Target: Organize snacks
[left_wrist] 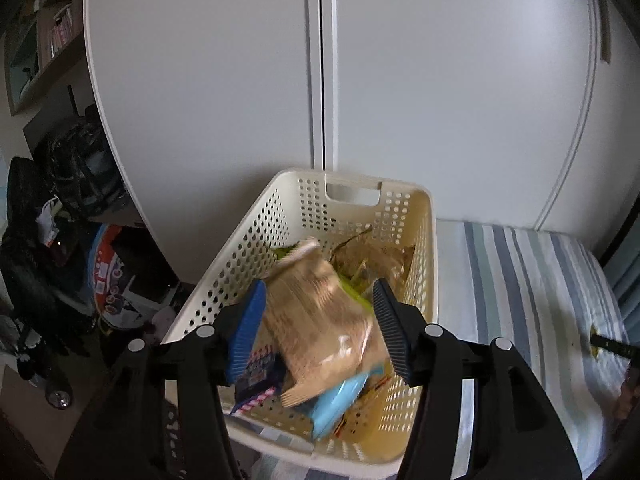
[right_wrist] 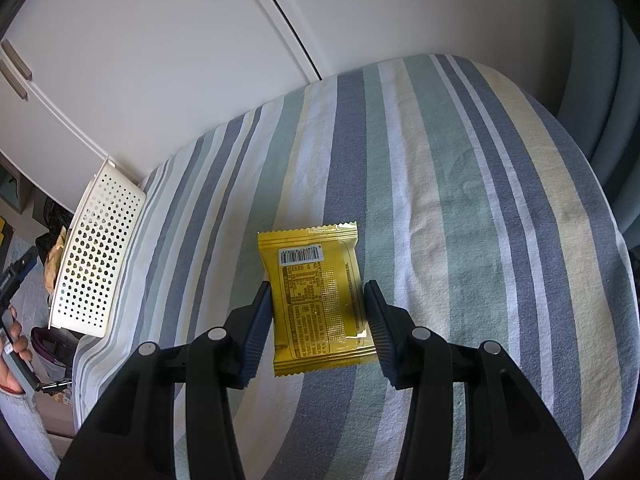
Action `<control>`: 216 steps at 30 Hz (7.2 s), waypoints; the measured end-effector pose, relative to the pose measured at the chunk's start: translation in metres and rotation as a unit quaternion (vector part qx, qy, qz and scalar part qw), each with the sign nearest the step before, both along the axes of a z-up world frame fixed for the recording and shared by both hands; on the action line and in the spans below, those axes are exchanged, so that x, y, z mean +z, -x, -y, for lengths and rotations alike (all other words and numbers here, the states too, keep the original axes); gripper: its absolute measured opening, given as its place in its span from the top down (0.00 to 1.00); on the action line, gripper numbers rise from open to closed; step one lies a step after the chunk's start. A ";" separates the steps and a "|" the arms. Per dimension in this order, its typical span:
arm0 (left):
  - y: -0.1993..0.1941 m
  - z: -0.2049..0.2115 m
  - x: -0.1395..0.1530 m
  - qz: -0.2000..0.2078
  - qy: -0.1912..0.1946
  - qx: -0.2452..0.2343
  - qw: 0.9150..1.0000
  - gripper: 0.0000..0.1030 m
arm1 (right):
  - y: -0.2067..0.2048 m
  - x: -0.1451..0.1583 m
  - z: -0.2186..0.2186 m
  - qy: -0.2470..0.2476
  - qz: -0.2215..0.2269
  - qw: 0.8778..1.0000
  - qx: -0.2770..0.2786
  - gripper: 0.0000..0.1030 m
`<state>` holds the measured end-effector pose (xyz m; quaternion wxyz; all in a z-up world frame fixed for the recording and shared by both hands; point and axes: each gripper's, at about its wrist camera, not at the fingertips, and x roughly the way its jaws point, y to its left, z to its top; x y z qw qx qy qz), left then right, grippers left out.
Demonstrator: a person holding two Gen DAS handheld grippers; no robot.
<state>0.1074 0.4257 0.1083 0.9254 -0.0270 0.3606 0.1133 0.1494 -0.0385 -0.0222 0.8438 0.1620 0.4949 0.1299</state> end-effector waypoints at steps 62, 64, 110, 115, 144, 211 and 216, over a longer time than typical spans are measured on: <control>0.081 0.039 -0.030 0.107 -0.005 0.132 0.986 0.05 | 0.000 0.144 -0.259 0.004 0.154 0.969 0.193 0.55; 0.082 0.037 -0.029 0.108 -0.002 0.135 0.985 0.05 | -0.003 0.148 -0.286 0.008 0.158 0.965 0.210 0.55; 0.098 -0.004 -0.029 0.110 0.028 0.223 0.968 0.05 | -0.015 0.117 -0.406 0.123 0.163 0.949 0.241 0.40; 0.100 -0.006 -0.027 0.114 0.020 0.234 0.965 0.05 | 0.000 0.123 -0.409 0.156 0.194 0.940 0.233 0.29; 0.114 -0.020 -0.020 0.130 0.001 0.283 0.950 0.03 | 0.080 0.162 -0.377 0.319 0.341 0.878 0.104 0.05; 0.204 -0.032 -0.025 0.075 -0.072 0.200 0.974 0.03 | 0.179 0.131 -0.387 0.299 0.312 0.886 0.168 0.05; 0.201 -0.035 -0.028 0.071 -0.072 0.200 0.975 0.03 | 0.173 0.127 -0.389 0.303 0.305 0.887 0.168 0.05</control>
